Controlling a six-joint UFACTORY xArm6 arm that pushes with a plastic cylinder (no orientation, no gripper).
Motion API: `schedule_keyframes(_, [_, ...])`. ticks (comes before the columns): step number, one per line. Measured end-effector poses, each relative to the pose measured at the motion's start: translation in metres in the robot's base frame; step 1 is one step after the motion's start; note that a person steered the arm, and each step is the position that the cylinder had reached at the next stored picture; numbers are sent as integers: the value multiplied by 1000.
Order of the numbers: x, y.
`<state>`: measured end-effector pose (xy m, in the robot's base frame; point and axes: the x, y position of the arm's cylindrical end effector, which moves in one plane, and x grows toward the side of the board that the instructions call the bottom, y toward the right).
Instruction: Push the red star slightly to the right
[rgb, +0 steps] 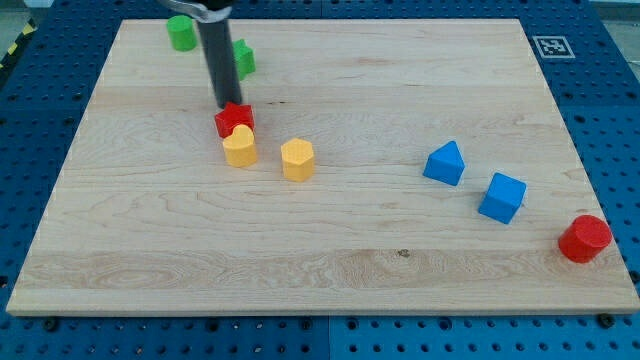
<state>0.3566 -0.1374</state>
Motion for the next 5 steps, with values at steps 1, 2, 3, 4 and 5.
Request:
schedule_keyframes(1, [0,-45])
schedule_keyframes(2, [11,-52])
schedule_keyframes(3, [29,-30])
schedule_keyframes(4, [49,1])
schedule_keyframes(5, [67,21])
